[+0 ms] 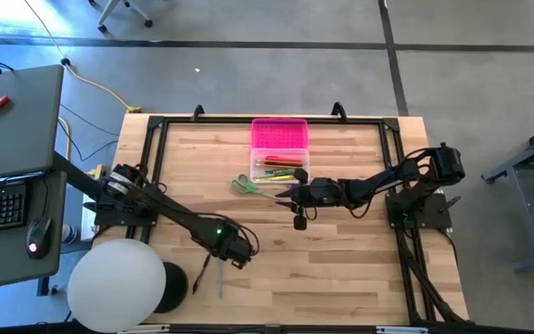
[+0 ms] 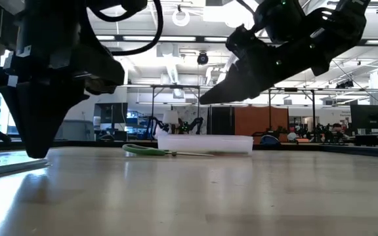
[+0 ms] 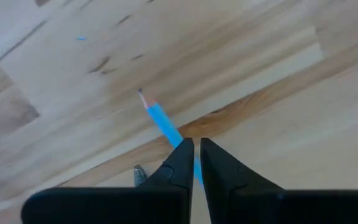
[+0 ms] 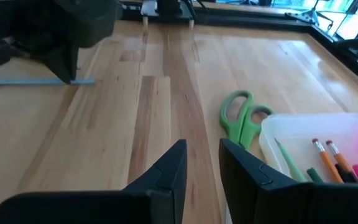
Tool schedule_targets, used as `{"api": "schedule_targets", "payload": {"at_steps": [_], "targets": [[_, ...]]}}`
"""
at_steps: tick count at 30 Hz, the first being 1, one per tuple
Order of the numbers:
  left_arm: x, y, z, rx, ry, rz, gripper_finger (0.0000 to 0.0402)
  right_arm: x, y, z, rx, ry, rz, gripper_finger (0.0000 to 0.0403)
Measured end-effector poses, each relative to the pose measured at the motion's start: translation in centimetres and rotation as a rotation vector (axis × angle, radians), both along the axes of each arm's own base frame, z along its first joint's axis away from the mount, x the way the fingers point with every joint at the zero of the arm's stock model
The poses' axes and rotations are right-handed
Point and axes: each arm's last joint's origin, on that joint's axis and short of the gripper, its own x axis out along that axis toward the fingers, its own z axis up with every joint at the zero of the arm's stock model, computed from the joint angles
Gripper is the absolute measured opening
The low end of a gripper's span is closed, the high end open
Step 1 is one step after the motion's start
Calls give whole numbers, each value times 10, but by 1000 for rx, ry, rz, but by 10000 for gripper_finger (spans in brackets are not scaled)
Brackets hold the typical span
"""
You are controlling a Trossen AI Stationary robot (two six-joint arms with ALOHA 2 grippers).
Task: Pick & place school supplies into a supply box
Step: Put the blue pencil into the supply box
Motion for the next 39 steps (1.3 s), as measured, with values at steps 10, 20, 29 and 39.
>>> {"api": "schedule_targets", "payload": {"at_steps": [10,20,29,39], "targets": [[-1,-2,0,1,-3,-25,56,-1,1,-1,0,17,4,73],[-2,-4,0,-75,34,3,56,-1,1,-1,1,16,3,73],[0,-1,0,4,-5,-5,65,-1,1,-2,1,16,3,73],[-1,-1,0,1,1,18,140,-1,1,-3,0,34,4,73]]}}
